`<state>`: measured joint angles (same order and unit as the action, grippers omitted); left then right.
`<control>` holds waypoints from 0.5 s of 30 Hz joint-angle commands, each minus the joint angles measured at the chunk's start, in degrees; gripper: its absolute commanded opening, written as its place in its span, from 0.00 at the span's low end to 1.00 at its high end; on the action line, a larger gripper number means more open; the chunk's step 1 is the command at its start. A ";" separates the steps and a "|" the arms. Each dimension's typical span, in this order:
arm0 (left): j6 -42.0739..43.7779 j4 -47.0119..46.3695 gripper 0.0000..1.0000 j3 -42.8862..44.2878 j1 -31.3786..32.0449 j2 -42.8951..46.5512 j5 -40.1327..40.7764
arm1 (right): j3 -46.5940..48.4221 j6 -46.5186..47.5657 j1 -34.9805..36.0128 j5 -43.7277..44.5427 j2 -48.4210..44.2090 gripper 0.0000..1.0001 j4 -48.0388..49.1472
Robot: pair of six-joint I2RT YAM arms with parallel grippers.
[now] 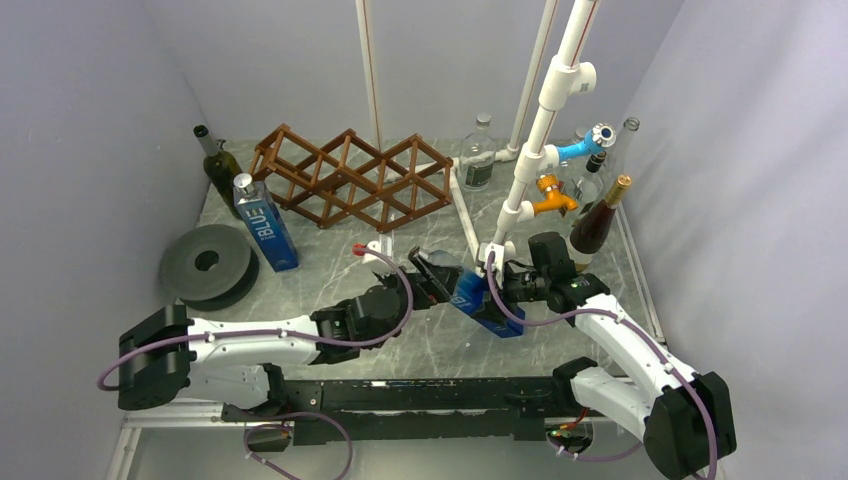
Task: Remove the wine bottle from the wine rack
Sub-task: Place the wine bottle at the center of the board.
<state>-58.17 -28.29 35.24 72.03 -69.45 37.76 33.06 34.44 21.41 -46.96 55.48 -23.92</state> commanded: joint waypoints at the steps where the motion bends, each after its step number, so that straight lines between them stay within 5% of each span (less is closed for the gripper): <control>1: -12.07 12.85 0.99 6.21 0.33 -2.17 5.80 | 2.18 0.04 -0.05 -4.46 -2.13 0.00 5.73; 15: -16.00 19.56 0.95 12.80 0.39 -8.42 7.95 | 2.01 0.22 -0.14 -4.51 -2.17 0.00 5.81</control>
<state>-71.85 -10.02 45.63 72.10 -76.88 43.40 33.06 34.48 21.41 -46.98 55.48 -23.92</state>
